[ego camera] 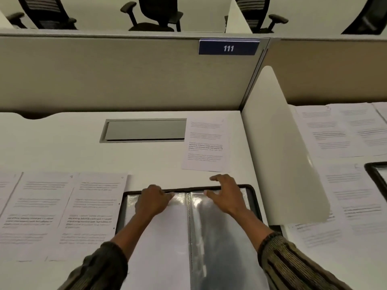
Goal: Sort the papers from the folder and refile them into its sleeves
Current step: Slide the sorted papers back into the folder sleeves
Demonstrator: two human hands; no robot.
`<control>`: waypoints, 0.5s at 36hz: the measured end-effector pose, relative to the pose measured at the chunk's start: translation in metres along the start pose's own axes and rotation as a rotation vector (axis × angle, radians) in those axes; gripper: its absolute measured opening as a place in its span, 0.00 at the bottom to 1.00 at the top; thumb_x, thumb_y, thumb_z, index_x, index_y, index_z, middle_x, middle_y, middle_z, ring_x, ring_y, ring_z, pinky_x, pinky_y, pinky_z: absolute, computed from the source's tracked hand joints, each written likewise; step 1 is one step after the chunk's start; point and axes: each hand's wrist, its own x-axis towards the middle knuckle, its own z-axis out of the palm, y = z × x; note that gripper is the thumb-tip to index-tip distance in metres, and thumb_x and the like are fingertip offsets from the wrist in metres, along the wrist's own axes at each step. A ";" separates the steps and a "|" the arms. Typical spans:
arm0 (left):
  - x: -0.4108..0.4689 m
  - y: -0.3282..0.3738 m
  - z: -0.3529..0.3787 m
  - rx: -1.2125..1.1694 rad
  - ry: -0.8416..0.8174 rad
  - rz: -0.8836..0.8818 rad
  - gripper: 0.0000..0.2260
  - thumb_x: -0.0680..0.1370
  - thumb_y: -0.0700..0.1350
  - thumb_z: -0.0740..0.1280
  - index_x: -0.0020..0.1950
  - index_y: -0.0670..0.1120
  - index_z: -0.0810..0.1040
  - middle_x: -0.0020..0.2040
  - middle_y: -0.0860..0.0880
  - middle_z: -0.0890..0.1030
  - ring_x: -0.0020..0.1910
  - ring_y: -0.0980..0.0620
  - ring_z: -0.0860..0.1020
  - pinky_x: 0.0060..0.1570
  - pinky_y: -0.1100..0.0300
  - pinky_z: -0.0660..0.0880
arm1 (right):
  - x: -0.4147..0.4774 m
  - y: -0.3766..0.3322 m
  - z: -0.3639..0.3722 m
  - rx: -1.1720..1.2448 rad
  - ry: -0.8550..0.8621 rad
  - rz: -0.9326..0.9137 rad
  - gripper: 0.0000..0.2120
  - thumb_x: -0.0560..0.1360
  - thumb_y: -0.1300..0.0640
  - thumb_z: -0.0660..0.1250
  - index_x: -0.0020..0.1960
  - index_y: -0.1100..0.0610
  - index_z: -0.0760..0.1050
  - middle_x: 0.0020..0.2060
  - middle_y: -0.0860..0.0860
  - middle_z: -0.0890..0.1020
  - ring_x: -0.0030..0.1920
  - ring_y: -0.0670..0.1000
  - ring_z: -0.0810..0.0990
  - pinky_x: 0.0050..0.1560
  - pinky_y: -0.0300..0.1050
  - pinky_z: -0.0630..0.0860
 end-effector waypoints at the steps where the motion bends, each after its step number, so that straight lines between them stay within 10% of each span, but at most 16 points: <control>1: 0.009 0.013 -0.001 -0.001 -0.004 0.016 0.21 0.74 0.65 0.75 0.37 0.47 0.82 0.36 0.51 0.85 0.40 0.50 0.84 0.44 0.56 0.81 | 0.010 0.002 -0.006 -0.009 0.007 0.012 0.27 0.74 0.42 0.76 0.70 0.48 0.74 0.65 0.47 0.75 0.68 0.49 0.71 0.65 0.46 0.73; 10: 0.086 0.108 -0.001 -0.031 0.001 0.064 0.17 0.77 0.58 0.76 0.48 0.45 0.79 0.51 0.46 0.85 0.52 0.44 0.82 0.54 0.50 0.80 | 0.091 0.020 -0.026 -0.216 -0.076 0.025 0.42 0.78 0.37 0.70 0.84 0.51 0.57 0.84 0.53 0.53 0.83 0.54 0.51 0.80 0.58 0.60; 18: 0.136 0.128 0.020 -0.119 0.033 -0.067 0.34 0.73 0.62 0.78 0.66 0.39 0.74 0.64 0.41 0.80 0.62 0.40 0.80 0.60 0.45 0.80 | 0.112 0.040 -0.004 -0.401 -0.160 -0.008 0.36 0.83 0.39 0.61 0.84 0.53 0.55 0.85 0.56 0.47 0.84 0.57 0.45 0.81 0.59 0.53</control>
